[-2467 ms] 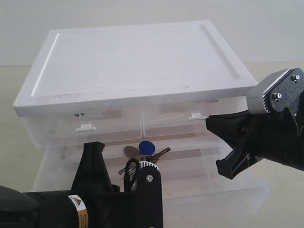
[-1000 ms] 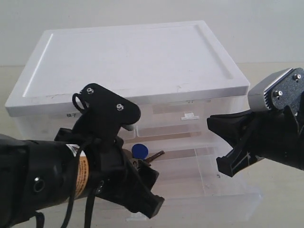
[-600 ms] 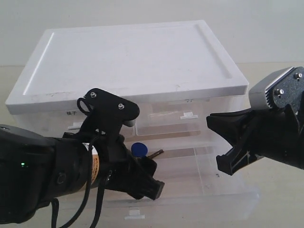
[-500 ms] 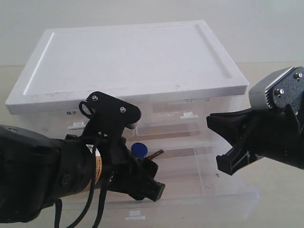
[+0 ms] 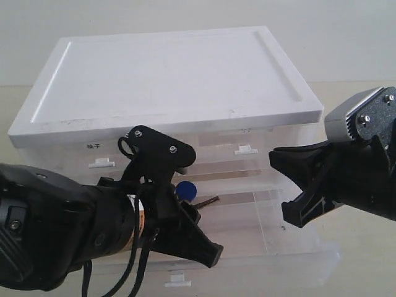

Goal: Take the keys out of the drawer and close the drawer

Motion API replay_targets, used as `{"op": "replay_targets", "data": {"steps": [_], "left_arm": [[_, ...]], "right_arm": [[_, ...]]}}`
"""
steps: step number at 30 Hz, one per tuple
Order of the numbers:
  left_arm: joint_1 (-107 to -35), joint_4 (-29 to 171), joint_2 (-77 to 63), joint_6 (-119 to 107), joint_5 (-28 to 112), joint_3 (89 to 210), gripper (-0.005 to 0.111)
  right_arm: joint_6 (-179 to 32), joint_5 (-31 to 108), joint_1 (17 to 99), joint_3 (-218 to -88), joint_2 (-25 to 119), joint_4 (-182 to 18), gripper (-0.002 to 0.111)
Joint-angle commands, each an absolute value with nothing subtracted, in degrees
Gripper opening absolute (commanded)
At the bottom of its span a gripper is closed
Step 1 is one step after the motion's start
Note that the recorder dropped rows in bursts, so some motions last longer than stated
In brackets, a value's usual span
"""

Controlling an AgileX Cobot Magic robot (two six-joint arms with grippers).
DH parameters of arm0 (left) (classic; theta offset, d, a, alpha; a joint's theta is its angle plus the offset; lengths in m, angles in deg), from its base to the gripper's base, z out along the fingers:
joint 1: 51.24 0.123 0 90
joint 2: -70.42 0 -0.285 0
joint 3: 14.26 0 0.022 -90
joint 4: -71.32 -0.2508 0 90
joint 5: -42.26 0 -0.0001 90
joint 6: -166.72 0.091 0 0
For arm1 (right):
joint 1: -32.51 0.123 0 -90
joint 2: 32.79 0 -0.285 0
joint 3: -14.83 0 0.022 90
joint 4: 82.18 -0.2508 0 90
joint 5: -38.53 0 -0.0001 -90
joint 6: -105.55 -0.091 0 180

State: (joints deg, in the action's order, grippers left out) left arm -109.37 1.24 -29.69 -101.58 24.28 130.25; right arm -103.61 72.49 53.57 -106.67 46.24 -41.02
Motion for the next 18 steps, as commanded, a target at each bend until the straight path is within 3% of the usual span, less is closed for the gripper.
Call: {"op": "replay_targets", "data": {"steps": [1, 18], "left_arm": [[-109.1, 1.1, -30.7, -98.3, 27.1, 130.0, 0.005], [-112.4, 3.3, -20.2, -91.4, 26.2, 129.8, 0.004]], "right_arm": [[-103.9, 72.8, 53.2, -107.0, 46.3, -41.2, 0.0], [-103.9, 72.9, 53.2, -107.0, 46.3, -41.2, 0.0]]}}
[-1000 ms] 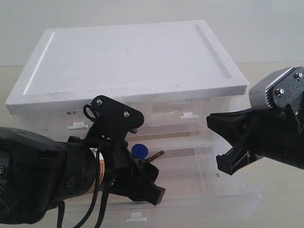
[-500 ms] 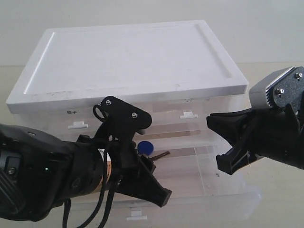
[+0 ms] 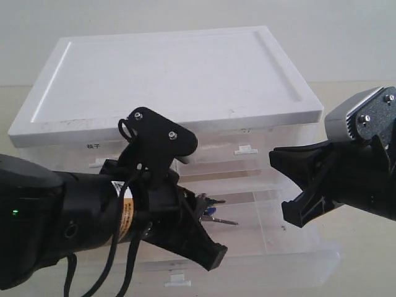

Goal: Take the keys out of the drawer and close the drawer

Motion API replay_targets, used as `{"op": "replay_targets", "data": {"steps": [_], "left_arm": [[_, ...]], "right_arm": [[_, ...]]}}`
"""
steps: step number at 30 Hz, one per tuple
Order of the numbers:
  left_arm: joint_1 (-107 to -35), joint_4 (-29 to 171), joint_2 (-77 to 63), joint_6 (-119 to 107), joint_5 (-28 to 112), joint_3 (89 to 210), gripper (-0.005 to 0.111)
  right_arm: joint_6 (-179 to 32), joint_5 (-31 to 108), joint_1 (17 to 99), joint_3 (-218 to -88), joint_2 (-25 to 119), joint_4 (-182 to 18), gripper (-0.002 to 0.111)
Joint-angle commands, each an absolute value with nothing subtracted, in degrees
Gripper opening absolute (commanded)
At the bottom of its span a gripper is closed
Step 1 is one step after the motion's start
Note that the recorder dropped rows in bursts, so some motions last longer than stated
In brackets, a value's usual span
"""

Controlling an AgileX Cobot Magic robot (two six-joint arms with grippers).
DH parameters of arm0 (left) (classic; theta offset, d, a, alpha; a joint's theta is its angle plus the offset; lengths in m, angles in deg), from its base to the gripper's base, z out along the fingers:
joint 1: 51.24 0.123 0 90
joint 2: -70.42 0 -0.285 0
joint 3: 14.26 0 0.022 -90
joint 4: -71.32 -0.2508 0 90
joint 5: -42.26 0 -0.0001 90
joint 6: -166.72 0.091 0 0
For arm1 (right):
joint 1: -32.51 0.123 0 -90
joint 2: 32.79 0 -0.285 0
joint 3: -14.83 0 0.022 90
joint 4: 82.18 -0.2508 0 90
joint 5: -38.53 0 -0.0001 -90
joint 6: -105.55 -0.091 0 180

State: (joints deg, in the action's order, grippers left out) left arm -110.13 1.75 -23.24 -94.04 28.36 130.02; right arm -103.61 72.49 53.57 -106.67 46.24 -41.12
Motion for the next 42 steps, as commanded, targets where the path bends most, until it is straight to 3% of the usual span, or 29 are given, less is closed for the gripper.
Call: {"op": "replay_targets", "data": {"steps": [1, 9, 11, 13, 17, 19, 26, 31, 36, 39, 42], "left_arm": [[-113.4, 3.5, -19.5, -90.9, 24.8, 129.8, 0.004], [-119.3, 3.5, -16.2, -84.7, 19.8, 129.8, 0.004], [-119.3, 5.0, -16.6, -82.4, 21.5, 129.8, 0.009], [-119.1, 5.8, -17.8, -80.8, 20.6, 129.8, 0.024], [-119.1, 6.3, -21.3, -83.5, 16.9, 129.8, 0.071], [-119.1, 4.9, -23.2, -84.6, 16.9, 129.8, 0.077], [-116.7, -4.2, -29.6, -96.2, 15.0, 129.9, 0.074], [-113.7, -0.5, -29.7, -103.9, 15.1, 129.9, 0.064], [-112.9, 5.7, -29.4, -100.2, 17.6, 129.9, 0.064], [-112.9, -0.7, -28.7, -101.2, 28.5, 129.9, 0.064], [-112.9, -2.6, -28.5, -102.5, 24.5, 132.0, 0.064]], "right_arm": [[-103.9, 72.9, 53.2, -107.0, 46.3, -41.2, 0.0], [-103.9, 72.9, 53.2, -107.0, 46.3, -41.2, 0.0], [-103.9, 72.9, 53.2, -107.0, 46.3, -41.2, 0.0], [-103.9, 72.9, 53.2, -107.0, 46.3, -41.2, 0.0], [-103.9, 72.6, 53.2, -106.9, 46.3, -41.0, 0.0], [-103.9, 72.6, 53.2, -106.9, 46.3, -40.9, 0.0], [-103.9, 72.6, 53.2, -106.9, 46.3, -40.9, 0.0], [-103.9, 73.0, 53.2, -106.9, 46.3, -41.1, 0.0], [-104.1, 73.3, 53.2, -106.9, 46.3, -41.1, 0.0], [-104.1, 73.7, 53.2, -106.9, 46.3, -41.1, 0.0], [-104.3, 73.7, 53.2, -106.9, 46.3, -41.1, 0.0]]}}
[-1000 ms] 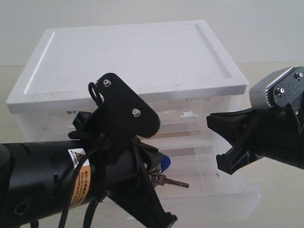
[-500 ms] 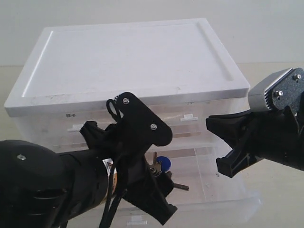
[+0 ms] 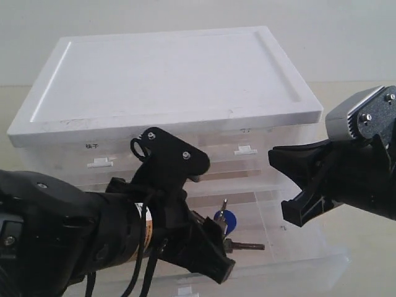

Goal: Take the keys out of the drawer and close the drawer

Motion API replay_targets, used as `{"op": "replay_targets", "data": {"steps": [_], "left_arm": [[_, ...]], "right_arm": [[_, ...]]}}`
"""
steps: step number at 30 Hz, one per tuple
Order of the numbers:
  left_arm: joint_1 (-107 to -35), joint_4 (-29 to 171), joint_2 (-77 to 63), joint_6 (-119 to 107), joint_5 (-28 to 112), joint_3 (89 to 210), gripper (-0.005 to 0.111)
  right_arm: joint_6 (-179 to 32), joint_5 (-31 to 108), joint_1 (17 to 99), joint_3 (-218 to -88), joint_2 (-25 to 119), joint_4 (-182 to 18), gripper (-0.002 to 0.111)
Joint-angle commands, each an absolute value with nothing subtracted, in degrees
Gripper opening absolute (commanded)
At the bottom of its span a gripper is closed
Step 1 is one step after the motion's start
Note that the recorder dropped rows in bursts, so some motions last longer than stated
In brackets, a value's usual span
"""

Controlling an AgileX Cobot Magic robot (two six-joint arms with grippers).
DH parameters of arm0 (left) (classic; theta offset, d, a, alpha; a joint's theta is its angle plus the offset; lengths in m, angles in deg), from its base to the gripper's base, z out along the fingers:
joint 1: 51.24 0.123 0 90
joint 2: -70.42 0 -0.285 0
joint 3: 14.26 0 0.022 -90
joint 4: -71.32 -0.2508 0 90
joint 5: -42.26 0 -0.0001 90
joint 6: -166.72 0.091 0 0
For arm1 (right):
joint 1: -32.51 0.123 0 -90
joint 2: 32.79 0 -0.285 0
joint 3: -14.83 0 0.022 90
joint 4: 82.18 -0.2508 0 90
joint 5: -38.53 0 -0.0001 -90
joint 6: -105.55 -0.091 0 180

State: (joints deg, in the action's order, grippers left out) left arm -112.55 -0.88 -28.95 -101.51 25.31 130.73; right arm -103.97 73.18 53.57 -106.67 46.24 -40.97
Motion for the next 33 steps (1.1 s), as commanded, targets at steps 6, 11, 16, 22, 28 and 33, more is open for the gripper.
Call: {"op": "replay_targets", "data": {"steps": [6, 11, 16, 22, 28, 33], "left_arm": [[-112.9, -3.7, -26.5, -102.5, 29.1, 133.9, 0.064], [-112.9, -3.0, -29.4, -102.2, 26.2, 133.9, 0.064], [-112.9, -3.7, -33.1, -102.2, 26.3, 133.9, 0.064], [-112.9, -4.7, -34.2, -102.2, 25.1, 133.9, 0.063], [-112.9, -4.6, -34.2, -102.2, 13.0, 133.9, 0.029], [-112.9, -4.1, -34.2, -98.5, 11.4, 133.9, 0.005]], "right_arm": [[-104.5, 74.0, 53.2, -106.9, 46.3, -41.1, 0.0], [-104.5, 73.7, 53.2, -106.9, 46.3, -41.1, 0.0], [-104.6, 73.4, 53.2, -106.9, 46.3, -41.1, 0.0], [-104.6, 73.4, 53.2, -106.9, 46.3, -41.1, 0.0], [-104.6, 73.4, 53.2, -106.9, 46.3, -41.1, 0.0], [-104.7, 73.4, 53.2, -106.9, 46.3, -41.1, 0.0]]}}
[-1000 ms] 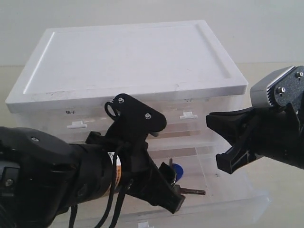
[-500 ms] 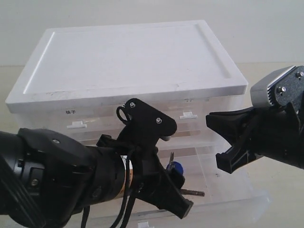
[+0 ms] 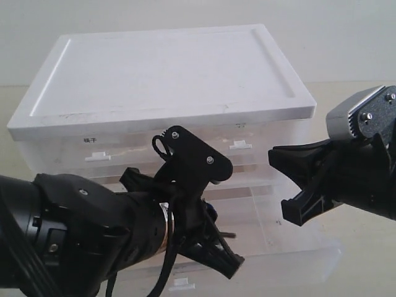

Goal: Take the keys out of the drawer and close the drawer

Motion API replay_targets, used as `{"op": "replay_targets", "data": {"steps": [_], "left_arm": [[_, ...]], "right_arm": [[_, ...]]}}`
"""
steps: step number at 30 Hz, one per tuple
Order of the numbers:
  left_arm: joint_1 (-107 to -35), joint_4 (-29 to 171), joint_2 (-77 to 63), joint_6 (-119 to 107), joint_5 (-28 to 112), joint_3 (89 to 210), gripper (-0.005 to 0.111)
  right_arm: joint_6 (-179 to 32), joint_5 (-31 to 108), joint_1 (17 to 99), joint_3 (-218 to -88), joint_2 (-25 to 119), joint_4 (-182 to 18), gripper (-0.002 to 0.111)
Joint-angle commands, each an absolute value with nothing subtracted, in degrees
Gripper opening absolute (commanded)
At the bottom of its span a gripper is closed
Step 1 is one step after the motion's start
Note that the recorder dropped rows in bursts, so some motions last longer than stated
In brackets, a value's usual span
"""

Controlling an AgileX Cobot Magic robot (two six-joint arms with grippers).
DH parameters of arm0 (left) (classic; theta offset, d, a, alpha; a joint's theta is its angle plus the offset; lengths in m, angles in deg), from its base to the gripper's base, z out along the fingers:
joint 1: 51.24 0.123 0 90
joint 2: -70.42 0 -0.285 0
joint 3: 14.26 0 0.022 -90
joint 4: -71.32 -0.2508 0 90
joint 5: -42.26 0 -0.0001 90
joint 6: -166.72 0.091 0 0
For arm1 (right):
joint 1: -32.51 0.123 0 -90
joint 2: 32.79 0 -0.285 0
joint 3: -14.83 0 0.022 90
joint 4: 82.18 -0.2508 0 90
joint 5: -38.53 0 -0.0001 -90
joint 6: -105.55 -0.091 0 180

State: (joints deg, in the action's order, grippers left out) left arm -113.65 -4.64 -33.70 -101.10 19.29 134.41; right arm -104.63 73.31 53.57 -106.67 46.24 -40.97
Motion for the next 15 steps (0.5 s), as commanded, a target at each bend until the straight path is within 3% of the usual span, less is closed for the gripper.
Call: {"op": "replay_targets", "data": {"steps": [1, 15], "left_arm": [[-112.9, -4.1, -34.1, -98.5, 11.1, 133.9, 0.004], [-113.0, 1.5, -18.8, -92.3, 13.0, 133.9, 0.004]], "right_arm": [[-104.7, 73.4, 53.2, -106.9, 46.3, -41.1, 0.0], [-104.9, 73.4, 53.2, -106.9, 46.3, -41.1, 0.0]]}}
